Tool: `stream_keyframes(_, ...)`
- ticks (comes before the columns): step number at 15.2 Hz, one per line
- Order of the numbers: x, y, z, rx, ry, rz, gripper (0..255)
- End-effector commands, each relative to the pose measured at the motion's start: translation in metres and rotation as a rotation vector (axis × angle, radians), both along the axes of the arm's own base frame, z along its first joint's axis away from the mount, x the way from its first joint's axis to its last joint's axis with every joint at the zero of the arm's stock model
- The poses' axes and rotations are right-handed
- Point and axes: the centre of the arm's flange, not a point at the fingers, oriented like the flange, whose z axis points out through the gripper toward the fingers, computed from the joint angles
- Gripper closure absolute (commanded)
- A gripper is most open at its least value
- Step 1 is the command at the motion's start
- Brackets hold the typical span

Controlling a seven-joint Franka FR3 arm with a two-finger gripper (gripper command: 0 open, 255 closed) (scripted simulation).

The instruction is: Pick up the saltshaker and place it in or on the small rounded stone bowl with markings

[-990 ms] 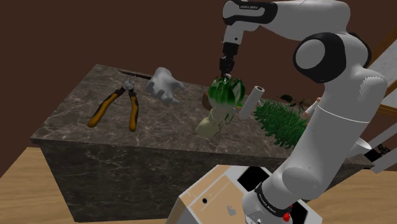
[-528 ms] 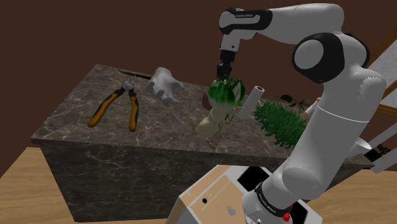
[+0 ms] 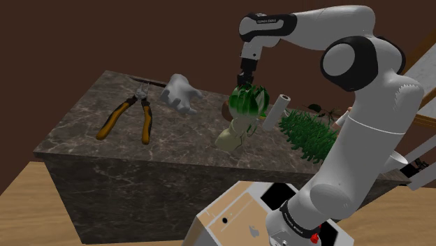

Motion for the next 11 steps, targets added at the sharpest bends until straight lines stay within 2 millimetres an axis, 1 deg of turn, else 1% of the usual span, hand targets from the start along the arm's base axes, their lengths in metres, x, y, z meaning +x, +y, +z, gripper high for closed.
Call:
stream_keyframes(1, 0.000, 0.000, -0.001, 0.000, 0.001, 0.000, 255)
stream_keyframes(2, 0.000, 0.000, -0.001, 0.000, 0.001, 0.000, 255)
stream_keyframes(3, 0.000, 0.000, -0.001, 0.000, 0.001, 0.000, 0)
stream_keyframes(8, 0.000, 0.000, -0.001, 0.000, 0.001, 0.000, 0)
stream_keyframes(11, 0.012, -0.006, 0.036, 0.000, 0.001, 0.000, 0)
